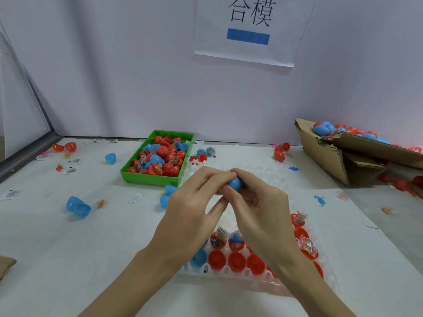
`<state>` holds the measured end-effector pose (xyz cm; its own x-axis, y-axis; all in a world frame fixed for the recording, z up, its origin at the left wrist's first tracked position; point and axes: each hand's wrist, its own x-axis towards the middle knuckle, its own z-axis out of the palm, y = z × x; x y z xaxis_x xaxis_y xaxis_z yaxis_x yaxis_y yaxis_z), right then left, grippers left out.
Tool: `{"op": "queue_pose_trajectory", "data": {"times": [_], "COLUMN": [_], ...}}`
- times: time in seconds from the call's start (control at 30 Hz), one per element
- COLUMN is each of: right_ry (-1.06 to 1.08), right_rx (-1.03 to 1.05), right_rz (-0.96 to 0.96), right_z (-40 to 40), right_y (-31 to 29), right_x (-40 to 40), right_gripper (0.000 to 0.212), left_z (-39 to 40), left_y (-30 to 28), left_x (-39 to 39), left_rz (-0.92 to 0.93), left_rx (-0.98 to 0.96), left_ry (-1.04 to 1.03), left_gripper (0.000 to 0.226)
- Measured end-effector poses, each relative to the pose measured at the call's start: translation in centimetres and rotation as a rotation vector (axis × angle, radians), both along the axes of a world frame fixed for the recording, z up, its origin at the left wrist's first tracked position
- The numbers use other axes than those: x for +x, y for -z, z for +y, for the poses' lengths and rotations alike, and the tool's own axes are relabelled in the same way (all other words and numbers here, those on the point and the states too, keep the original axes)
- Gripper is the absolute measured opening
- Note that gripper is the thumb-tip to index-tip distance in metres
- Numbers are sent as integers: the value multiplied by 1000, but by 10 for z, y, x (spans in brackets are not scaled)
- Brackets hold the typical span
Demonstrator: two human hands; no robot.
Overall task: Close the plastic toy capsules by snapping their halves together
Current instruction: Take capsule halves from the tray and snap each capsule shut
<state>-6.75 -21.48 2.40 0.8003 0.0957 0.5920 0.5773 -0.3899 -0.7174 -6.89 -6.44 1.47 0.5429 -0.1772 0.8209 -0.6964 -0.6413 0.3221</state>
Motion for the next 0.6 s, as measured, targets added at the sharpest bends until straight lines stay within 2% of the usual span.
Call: {"op": "queue_pose_trajectory", "data": {"times": [0.1,0.2,0.27,0.4,0.5,0.6], "right_ry": [43,-13,-138,-430,-655,-784], "right_rx": [-88,-69,71,510,695,791], "right_rz": [-27,110,324,743,892,912], "right_z": [0,-4,-10,-22,-26,-24], "right_y": [0,0,-4,-19,-23,-22], "right_x": [1,5,8,11,10,11], "right_gripper": [32,32,35,35,34,35], "left_z": [3,4,9,23,24,22], "left_y": [0,-1,-2,-6,-9,-12], "left_x": [3,7,11,18,18,16], "left_rz": [7,122,234,455,520,525], "left_rx": [-9,-87,-130,-206,-256,-271], "left_ry": [-12,70,123,226,333,383], "left_gripper": [41,41,38,31,29,32]}}
